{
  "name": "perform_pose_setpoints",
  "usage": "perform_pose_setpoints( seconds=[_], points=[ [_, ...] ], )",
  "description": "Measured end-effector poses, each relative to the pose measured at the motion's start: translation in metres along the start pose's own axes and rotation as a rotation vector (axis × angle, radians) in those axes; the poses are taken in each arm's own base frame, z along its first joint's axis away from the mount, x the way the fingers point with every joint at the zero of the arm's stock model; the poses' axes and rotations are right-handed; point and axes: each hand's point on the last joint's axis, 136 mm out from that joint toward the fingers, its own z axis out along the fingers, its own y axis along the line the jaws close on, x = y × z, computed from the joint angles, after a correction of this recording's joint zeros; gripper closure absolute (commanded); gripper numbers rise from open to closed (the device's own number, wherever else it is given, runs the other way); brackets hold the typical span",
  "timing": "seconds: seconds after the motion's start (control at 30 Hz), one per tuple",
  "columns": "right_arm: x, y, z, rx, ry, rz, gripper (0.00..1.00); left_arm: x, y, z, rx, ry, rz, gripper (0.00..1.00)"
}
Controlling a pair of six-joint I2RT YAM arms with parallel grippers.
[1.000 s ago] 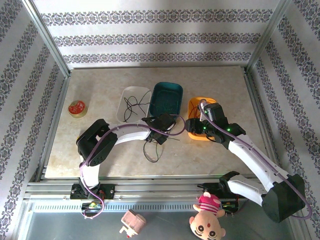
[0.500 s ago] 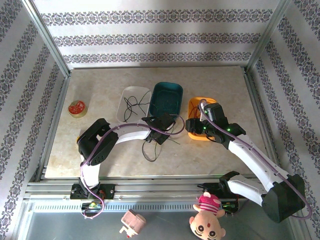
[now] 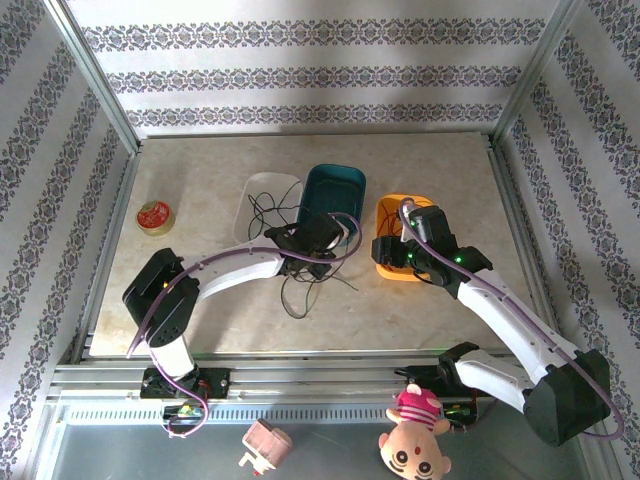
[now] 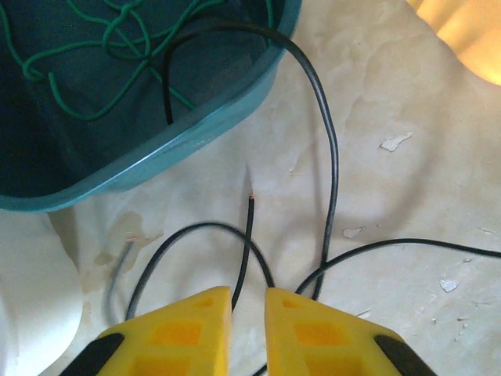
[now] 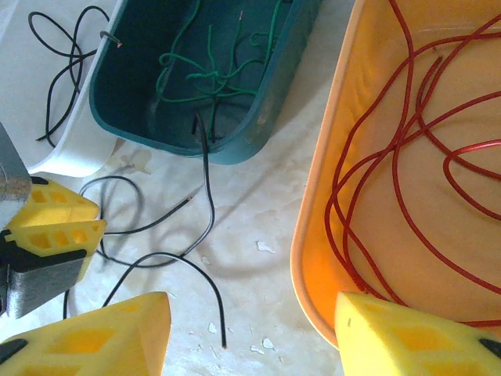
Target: Untangle the cables
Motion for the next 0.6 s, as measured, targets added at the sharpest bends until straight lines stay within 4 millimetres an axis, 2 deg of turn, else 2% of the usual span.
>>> perform_pose_setpoints(
  seconds=[0.1, 0.17, 0.27, 0.37, 0.5, 0.6],
  points=[
    [0.0, 0.0, 0.0, -0.001, 0.0, 0.0, 0.42, 0.007, 0.005, 0.005, 0.004, 0.031, -0.035, 0.88],
    [0.0, 0.0, 0.0, 0.0, 0.0, 0.0, 0.42, 0.01, 0.009, 0.007, 0.002, 0.043, -0.05, 0.87],
    [0.0, 0.0, 0.0, 0.0, 0.0, 0.0, 0.42, 0.011, 0.01, 0.009, 0.014, 0.051, -0.058, 0.7],
    [0.0, 0.0, 0.0, -0.001, -0.002, 0.0, 0.42, 0.015, 0.004, 0.013, 0.045, 0.068, -0.06, 0.62],
    [0.0, 0.0, -0.001, -0.001, -0.002, 0.0, 0.42, 0.03, -0.003, 0.029, 0.068, 0.133, -0.052, 0.6],
    [0.001, 0.0, -0.001, -0.001, -0.002, 0.0, 0.42, 0.045, -0.005, 0.043, 0.066, 0.191, -0.045, 0.64]
  ],
)
